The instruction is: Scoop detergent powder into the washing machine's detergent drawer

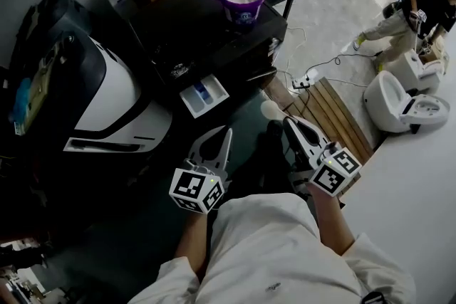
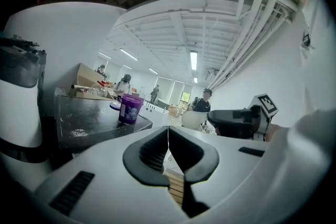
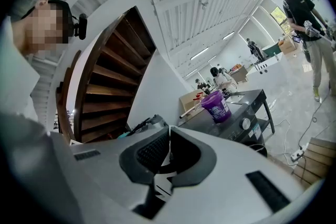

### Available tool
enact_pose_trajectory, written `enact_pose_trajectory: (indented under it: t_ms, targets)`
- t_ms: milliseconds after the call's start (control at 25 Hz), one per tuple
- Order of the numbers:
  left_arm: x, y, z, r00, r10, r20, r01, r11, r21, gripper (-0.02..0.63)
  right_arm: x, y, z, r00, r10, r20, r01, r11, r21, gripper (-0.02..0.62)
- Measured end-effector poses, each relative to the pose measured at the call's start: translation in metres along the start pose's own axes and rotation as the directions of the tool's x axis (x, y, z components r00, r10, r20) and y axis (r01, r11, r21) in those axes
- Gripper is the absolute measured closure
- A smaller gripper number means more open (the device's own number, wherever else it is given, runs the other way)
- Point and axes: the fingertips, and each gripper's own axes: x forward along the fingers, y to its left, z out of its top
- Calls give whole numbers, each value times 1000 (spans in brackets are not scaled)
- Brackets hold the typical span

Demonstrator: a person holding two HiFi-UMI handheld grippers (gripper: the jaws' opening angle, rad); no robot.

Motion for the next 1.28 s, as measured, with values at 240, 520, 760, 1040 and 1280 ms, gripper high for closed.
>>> enact_pose_trajectory:
  t_ms: [240, 520, 760, 1040, 1280]
  targets:
    - [15, 6, 4, 1000, 9, -6, -9, 1000, 13, 588, 10, -13, 10, 1000, 5, 6, -5, 1000, 15, 583]
    - [38, 17, 16, 1000, 19, -3, -19, 1000, 20, 588, 31, -28, 31, 999, 27, 21, -28, 999, 23, 581]
    - [65, 30, 25, 1000, 24, -4, -24, 1000, 20, 588, 54, -47, 45, 999, 39, 7, -39, 999, 21, 581]
    - [97, 48, 41, 1000, 30, -10, -30, 999, 26, 586, 85, -67, 64, 999, 52, 7, -52, 998, 26, 581]
    - [125, 65, 58, 999, 45, -11, -45, 999, 27, 586, 112, -82, 84, 998, 68, 0, -68, 997, 30, 581]
